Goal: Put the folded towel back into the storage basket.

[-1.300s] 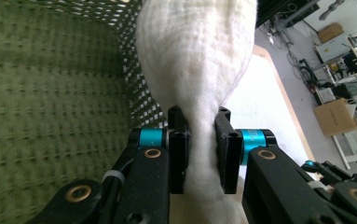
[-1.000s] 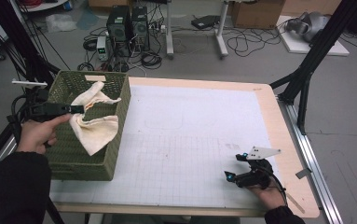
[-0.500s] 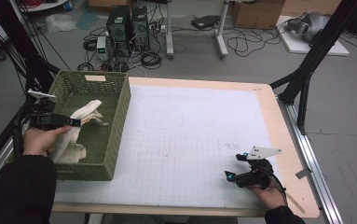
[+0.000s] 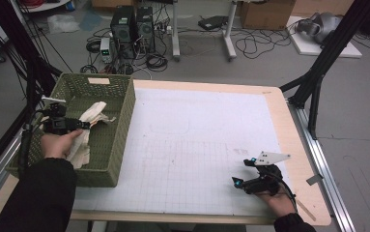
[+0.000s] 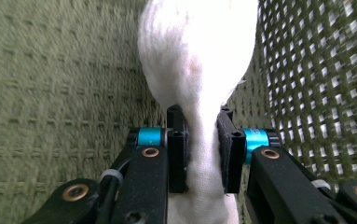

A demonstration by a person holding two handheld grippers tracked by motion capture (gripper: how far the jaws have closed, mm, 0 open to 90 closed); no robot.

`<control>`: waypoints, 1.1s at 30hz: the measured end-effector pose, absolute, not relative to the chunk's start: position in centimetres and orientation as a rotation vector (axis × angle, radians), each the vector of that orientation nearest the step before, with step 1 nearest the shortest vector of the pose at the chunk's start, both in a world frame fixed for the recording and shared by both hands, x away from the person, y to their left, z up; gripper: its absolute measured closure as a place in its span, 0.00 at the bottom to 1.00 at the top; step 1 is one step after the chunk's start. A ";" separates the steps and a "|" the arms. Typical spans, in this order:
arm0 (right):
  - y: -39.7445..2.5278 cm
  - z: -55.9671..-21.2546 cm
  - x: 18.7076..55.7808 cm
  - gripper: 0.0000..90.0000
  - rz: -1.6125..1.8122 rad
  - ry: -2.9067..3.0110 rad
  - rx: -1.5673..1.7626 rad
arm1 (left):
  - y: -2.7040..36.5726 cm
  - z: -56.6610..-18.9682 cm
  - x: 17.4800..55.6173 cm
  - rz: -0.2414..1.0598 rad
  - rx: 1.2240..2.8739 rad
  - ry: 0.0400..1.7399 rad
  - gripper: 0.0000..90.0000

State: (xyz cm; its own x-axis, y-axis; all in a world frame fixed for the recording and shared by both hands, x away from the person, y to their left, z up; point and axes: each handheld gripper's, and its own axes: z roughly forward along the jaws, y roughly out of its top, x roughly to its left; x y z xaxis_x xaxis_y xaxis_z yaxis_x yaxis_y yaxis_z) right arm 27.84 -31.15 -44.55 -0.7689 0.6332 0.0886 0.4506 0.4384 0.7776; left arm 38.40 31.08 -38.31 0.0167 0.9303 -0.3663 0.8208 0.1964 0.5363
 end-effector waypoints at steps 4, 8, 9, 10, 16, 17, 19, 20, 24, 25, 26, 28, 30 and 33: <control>-31.1 -44.6 27.9 0.15 1.235 2.477 0.941 | 30.9 -38.9 38.5 0.180 1.676 1.857 0.85; -31.0 -44.6 27.9 0.15 1.236 2.480 0.938 | 30.7 -39.5 38.6 0.162 1.724 1.898 0.83; -30.9 -44.6 27.8 0.15 1.237 2.482 0.938 | 30.7 -39.6 38.7 0.158 1.733 1.902 0.83; -30.9 -44.5 27.8 0.15 1.237 2.482 0.937 | 30.7 -39.7 38.7 0.151 1.742 1.907 0.83; -30.9 -44.5 27.8 0.15 1.241 2.482 0.928 | 30.3 -40.2 38.8 0.100 1.784 1.926 0.73; -30.9 -44.5 27.8 0.15 1.241 2.483 0.928 | 30.3 -40.2 38.8 0.096 1.783 1.922 0.69; -30.9 -44.5 27.8 0.15 1.243 2.481 0.928 | 30.2 -40.3 38.8 0.086 1.786 1.919 0.63; -30.9 -44.4 27.8 0.15 1.244 2.482 0.931 | 30.3 -40.3 38.8 0.080 1.790 1.926 0.62; -31.0 -44.4 27.8 0.16 1.246 2.479 0.927 | 30.0 -40.4 38.8 0.111 1.846 1.934 0.66; -31.0 -44.4 27.8 0.16 1.246 2.478 0.929 | 29.9 -40.4 38.9 0.113 1.880 1.934 0.71; -30.9 -44.4 27.8 0.16 1.246 2.478 0.929 | 29.7 -40.4 38.9 0.127 1.912 1.931 0.77; -30.9 -44.4 27.8 0.16 1.246 2.478 0.930 | 29.5 -40.3 39.0 0.137 1.942 1.922 0.83; -30.9 -44.3 27.8 0.16 1.243 2.477 0.931 | 29.5 -40.2 39.1 0.155 1.920 1.926 0.85; -30.9 -44.3 27.8 0.16 1.247 2.473 0.927 | 29.6 -39.8 39.1 0.185 1.869 1.926 0.86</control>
State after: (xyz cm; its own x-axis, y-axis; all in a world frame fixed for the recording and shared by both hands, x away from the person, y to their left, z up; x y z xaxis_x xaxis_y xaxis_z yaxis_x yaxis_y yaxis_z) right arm 27.83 -30.92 -44.32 -0.7769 0.6243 0.0819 0.4372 0.4413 0.7836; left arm 39.13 29.56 -39.84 0.0172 0.9749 -0.2220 0.9150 0.0742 0.3966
